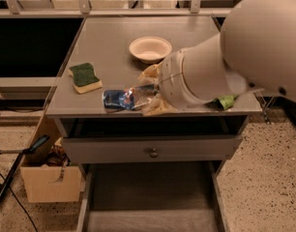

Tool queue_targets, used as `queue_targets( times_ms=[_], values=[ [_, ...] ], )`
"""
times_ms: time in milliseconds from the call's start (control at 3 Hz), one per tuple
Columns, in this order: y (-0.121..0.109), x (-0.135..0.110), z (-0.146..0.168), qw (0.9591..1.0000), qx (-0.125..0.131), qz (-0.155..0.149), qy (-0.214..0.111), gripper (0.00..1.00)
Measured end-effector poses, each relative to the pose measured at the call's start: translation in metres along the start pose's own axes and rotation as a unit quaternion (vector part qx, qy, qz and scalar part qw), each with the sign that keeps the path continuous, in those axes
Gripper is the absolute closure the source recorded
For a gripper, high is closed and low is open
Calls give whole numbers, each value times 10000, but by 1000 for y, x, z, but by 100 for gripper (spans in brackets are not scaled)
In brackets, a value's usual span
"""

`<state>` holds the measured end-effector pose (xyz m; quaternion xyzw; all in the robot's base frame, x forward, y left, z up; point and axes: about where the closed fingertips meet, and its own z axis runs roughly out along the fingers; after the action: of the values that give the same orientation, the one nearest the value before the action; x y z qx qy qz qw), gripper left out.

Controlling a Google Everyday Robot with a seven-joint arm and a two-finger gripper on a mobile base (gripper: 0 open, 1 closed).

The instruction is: Pick redbull can from middle drawer and place on counter

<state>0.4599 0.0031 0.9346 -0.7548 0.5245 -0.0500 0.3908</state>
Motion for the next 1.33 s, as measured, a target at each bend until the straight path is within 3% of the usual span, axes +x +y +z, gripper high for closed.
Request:
queue_targets(
  times_ms=[667,1333],
  values=[
    [-37,17,14,9994,-189,-206,196,100],
    [-80,45,49,9994,-172,223,-203,100]
  ],
)
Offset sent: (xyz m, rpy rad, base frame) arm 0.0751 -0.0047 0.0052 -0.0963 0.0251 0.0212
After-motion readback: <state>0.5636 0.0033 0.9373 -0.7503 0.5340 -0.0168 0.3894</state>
